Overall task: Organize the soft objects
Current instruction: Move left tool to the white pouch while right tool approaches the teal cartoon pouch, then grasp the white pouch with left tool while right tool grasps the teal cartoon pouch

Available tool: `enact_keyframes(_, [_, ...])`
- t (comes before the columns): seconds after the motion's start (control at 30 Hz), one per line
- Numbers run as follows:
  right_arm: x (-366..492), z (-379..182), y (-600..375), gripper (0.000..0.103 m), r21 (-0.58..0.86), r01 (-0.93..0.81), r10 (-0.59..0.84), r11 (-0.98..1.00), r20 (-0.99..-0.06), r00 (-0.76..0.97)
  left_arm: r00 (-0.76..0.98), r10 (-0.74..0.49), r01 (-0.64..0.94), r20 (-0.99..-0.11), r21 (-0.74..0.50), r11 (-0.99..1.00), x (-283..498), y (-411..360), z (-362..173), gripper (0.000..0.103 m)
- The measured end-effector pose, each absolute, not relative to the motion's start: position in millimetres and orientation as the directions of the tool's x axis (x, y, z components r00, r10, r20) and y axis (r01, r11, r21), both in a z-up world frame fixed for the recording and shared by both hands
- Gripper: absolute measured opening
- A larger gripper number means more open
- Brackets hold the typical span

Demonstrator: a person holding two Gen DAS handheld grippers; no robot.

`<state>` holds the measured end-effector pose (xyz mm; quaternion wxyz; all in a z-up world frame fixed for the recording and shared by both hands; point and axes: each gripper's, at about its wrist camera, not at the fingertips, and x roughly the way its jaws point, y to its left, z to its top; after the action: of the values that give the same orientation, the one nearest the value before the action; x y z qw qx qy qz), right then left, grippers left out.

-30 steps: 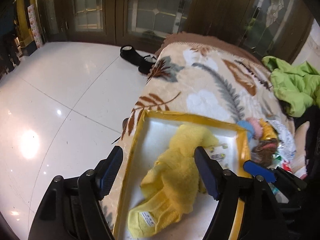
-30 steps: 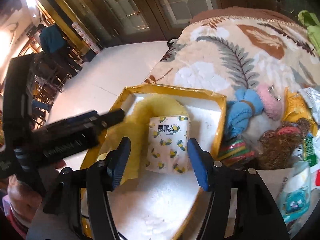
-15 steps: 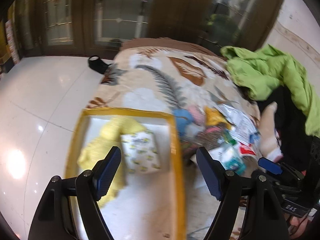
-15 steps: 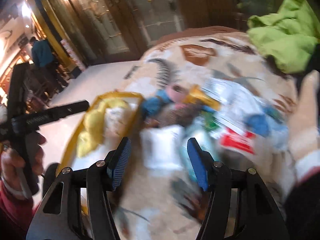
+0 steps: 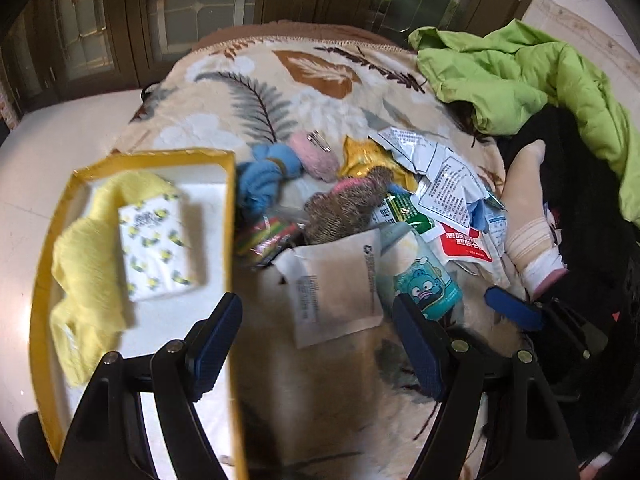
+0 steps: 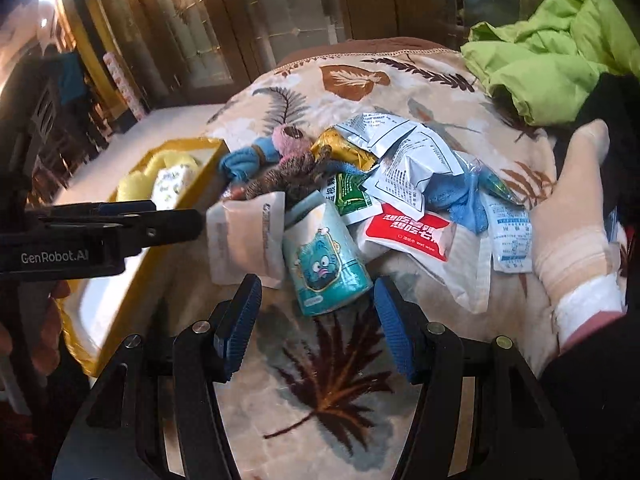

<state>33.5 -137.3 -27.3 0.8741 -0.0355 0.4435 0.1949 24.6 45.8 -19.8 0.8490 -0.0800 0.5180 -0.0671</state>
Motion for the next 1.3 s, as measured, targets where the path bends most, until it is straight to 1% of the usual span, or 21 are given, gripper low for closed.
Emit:
enact_keyframes(0.13, [36,-37,-135,0.059,0.086,-0.397,0.301,0.914,-0.8,0.519,0.436,-0.181,-0.021,-0.881,-0.212,0.977,33,37,-30,0.078])
enact_keyframes(0.23, [39,-43,-132,0.059,0.076,-0.412,0.299,0.908,-0.807,0.509,0.411,-0.191,-0.07,-0.891,-0.24,0.968,39,36,-38,0.078])
enact_keyframes(0.37, [47,-48,-128,0.059,0.051,-0.419,0.279,0.906,-0.816,0.505,0.404,-0.176,-0.098,-0.898,-0.234,0.967,45,31,-44,0.078])
enact_keyframes(0.53, [60,-55,-129,0.059,0.103,-0.414,0.309,0.904,-0.827,0.47,0.388,-0.162,-0.155,-0.907,-0.237,0.959,54,33,-52,0.078])
enact_keyframes(0.7, [67,-61,-124,0.059,0.118,-0.43,0.323,0.895,-0.837,0.442,0.39,-0.118,-0.174,-0.913,-0.199,0.964,57,29,-58,0.078])
enact_keyframes(0.8, [68,-62,-117,0.059,0.114,-0.463,0.33,0.879,-0.847,0.417,0.389,-0.117,-0.189,-0.914,-0.204,0.961,60,29,-58,0.078])
enact_keyframes(0.87, [70,-63,-113,0.059,0.126,-0.485,0.348,0.866,-0.847,0.402,0.373,-0.108,-0.199,-0.921,-0.193,0.961,64,26,-61,0.08])
enact_keyframes(1.03, [78,-69,-103,0.06,0.097,-0.51,0.321,0.855,-0.87,0.373,0.352,-0.072,-0.191,-0.933,-0.147,0.97,67,17,-67,0.081])
enact_keyframes(1.07, [79,-70,-103,0.059,0.097,-0.515,0.319,0.852,-0.875,0.364,0.348,-0.079,-0.187,-0.934,-0.151,0.971,67,16,-67,0.081])
enact_keyframes(1.1, [80,-71,-103,0.055,0.099,-0.51,0.315,0.854,-0.879,0.357,0.344,-0.089,-0.181,-0.935,-0.159,0.97,67,15,-67,0.081])
enact_keyframes(1.13, [81,-71,-107,0.048,0.117,-0.489,0.318,0.865,-0.88,0.353,0.338,-0.101,-0.172,-0.936,-0.167,0.971,67,14,-68,0.081])
enact_keyframes(1.2, [83,-74,-114,0.042,0.151,-0.461,0.33,0.875,-0.882,0.337,0.333,-0.111,-0.15,-0.936,-0.169,0.974,66,11,-68,0.08])
enact_keyframes(1.23, [82,-74,-119,0.034,0.162,-0.447,0.333,0.88,-0.881,0.337,0.331,-0.111,-0.143,-0.937,-0.166,0.976,65,10,-69,0.08])
enact_keyframes(1.3, [79,-73,-124,0.032,0.159,-0.442,0.33,0.883,-0.88,0.343,0.325,-0.115,-0.131,-0.939,-0.165,0.978,64,9,-69,0.079])
